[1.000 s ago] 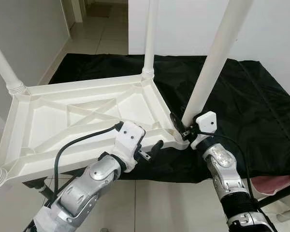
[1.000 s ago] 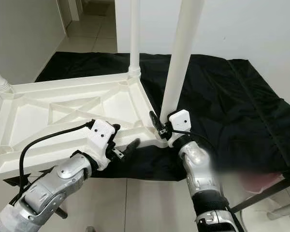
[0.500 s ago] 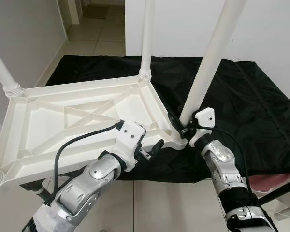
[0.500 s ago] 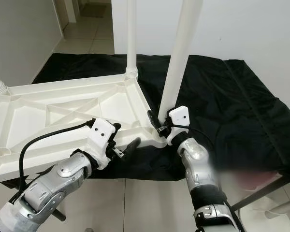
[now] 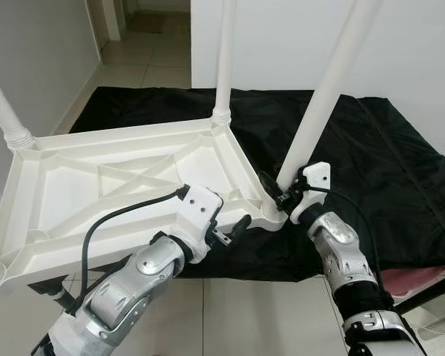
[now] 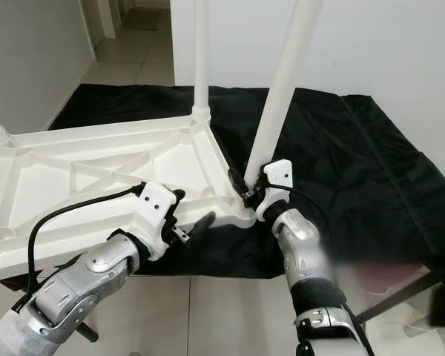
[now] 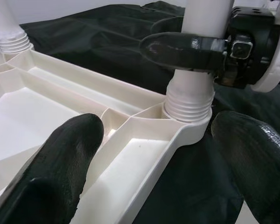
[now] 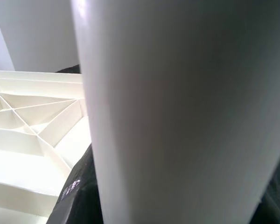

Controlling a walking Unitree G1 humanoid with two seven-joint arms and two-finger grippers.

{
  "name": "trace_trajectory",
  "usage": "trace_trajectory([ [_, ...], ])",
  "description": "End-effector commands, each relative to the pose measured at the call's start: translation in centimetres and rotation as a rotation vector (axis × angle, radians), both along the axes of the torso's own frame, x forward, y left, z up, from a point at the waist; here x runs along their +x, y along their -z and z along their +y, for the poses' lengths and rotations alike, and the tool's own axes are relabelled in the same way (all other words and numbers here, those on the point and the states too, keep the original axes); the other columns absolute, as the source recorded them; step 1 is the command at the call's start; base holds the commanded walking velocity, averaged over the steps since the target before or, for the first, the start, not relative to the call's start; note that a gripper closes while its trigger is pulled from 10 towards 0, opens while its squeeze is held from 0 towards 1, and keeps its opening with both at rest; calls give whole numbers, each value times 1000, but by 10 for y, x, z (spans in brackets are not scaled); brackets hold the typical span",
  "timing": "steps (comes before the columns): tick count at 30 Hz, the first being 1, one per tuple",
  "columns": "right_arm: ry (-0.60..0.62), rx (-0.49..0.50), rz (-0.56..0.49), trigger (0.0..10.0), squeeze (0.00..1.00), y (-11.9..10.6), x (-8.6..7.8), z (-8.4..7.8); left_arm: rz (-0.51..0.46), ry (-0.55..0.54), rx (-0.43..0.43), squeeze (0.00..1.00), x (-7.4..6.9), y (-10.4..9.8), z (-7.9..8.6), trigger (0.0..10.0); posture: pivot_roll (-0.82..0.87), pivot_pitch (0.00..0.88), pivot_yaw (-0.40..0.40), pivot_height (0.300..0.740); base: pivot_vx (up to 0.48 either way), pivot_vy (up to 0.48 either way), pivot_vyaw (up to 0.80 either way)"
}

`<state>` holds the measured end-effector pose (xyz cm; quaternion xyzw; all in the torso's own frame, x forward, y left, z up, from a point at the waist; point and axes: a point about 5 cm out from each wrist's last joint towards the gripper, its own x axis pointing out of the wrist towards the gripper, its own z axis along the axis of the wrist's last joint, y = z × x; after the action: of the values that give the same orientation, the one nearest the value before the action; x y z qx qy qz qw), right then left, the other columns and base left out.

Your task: Building children table

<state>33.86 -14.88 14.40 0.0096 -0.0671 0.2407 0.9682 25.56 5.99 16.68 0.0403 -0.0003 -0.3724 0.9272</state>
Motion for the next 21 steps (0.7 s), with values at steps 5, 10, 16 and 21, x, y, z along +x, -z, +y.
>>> trace_trajectory([
  [5,46,42,205,10000,0,38,-6,-4,0,249,17,0,-11,-3,-11,10000,41,48,-19,740,0,0,0],
  [10,48,32,193,10000,0,37,-6,-3,0,250,17,0,-11,-3,-11,10000,42,49,-21,740,0,0,0],
  [16,123,64,137,10000,0,29,-7,4,2,246,17,0,-11,-2,-10,10000,43,56,-27,740,0,0,0],
  [21,258,94,103,10000,0,25,-13,18,4,241,17,0,-11,-2,-9,10000,47,59,-33,740,0,0,0],
])
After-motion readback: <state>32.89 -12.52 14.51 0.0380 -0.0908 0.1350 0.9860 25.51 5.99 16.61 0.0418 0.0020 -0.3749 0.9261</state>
